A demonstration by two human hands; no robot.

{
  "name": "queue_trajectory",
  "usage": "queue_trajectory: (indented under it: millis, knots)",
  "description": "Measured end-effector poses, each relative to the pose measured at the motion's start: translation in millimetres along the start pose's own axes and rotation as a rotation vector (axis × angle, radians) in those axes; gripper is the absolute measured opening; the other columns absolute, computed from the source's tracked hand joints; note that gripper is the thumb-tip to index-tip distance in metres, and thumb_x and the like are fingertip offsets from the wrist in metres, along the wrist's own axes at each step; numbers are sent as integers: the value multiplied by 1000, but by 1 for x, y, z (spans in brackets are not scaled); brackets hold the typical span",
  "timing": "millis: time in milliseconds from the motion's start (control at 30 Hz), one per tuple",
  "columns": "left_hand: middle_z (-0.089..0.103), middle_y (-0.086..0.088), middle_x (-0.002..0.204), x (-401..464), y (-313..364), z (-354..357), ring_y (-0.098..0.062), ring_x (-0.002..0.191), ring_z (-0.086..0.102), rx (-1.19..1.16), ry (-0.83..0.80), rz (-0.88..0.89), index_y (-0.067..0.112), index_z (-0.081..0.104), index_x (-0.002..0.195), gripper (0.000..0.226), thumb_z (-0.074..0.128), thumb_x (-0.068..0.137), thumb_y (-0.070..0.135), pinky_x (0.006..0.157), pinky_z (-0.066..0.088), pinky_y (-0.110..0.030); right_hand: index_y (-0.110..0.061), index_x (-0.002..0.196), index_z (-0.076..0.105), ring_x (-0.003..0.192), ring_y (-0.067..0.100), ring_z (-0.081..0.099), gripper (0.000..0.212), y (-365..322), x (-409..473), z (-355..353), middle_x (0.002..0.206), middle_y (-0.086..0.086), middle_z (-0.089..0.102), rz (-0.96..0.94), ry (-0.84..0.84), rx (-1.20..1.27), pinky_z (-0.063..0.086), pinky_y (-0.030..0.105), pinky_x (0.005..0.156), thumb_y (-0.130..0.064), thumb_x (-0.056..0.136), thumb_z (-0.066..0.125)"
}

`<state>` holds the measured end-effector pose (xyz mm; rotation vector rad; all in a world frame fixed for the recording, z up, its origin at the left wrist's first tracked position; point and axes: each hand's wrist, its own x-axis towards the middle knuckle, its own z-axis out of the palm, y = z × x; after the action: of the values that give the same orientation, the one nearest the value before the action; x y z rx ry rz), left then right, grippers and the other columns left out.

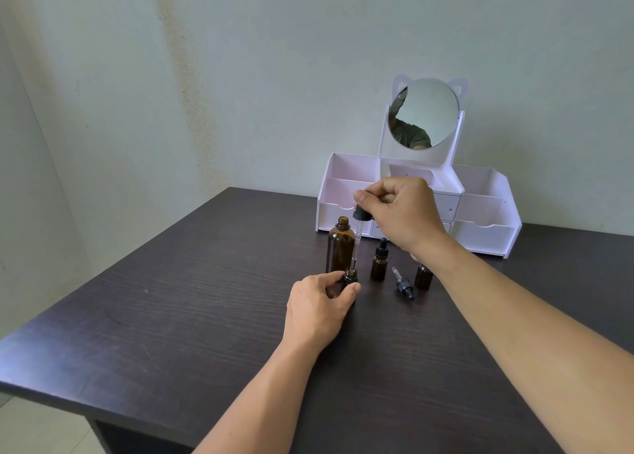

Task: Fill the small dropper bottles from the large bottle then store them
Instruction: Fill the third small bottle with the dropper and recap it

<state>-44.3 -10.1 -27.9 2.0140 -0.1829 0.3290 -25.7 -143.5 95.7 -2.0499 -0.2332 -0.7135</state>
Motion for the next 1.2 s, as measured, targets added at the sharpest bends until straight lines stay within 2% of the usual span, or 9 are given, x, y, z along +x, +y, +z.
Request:
queue_trajectory:
  millis: [33,133,267,433,600,800,1000,1100,1200]
  knots:
    - [72,-3,97,0,0,0,-11,80,67,1,3,5,22,62,129,49,67,86,45,76,55,-24,-7,86,74,75,18,71,15,1,0,0,79,7,74,2,1,-1,59,39,77,-21,84,72]
    - [72,-1,94,0,-1,0,-4,65,57,15,8,15,22,62,129,48,66,86,44,73,53,-21,-6,81,74,74,21,71,14,3,1,0,77,7,74,11,12,-17,58,42,75,-20,85,71]
    - [63,8,73,0,0,0,-2,63,55,2,3,11,23,64,126,46,67,86,44,73,54,-22,-7,78,73,75,23,71,13,5,1,0,76,7,74,5,-4,-4,58,45,74,-17,85,71]
    - [72,-1,91,0,-1,1,-2,63,54,9,10,16,22,63,128,47,67,86,44,73,53,-23,-6,80,73,75,19,72,11,3,-1,-1,78,7,74,4,-9,17,59,41,75,-14,86,70]
    - [61,10,73,0,0,1,-2,63,54,9,-7,-2,23,62,129,49,67,86,45,71,53,-21,-7,80,72,74,17,72,11,2,-1,-1,77,6,75,20,-27,19,59,42,76,-16,86,70]
    - [57,14,70,1,-1,0,-2,63,55,13,-5,1,23,62,129,48,66,86,45,72,53,-20,-12,79,71,68,7,71,9,-5,-1,-4,74,1,73,16,-53,22,59,32,75,-18,85,71]
    - [72,1,87,1,-1,1,-5,65,59,-1,10,18,24,64,127,46,66,86,46,69,50,-18,-8,82,73,74,17,73,13,-9,9,-7,78,5,75,31,-16,58,59,45,79,-21,83,73]
    - [63,11,70,0,-1,1,-4,63,59,-6,2,13,25,66,124,44,66,86,47,65,49,-17,-12,76,70,69,16,73,9,-18,14,-11,73,5,73,26,8,126,59,45,79,-15,84,72]
    - [60,12,65,1,-2,1,-3,61,56,-4,-1,13,27,68,121,42,66,86,48,65,50,-20,-13,74,69,66,15,73,12,-26,24,-12,72,3,72,-4,86,174,60,41,78,-13,85,71]
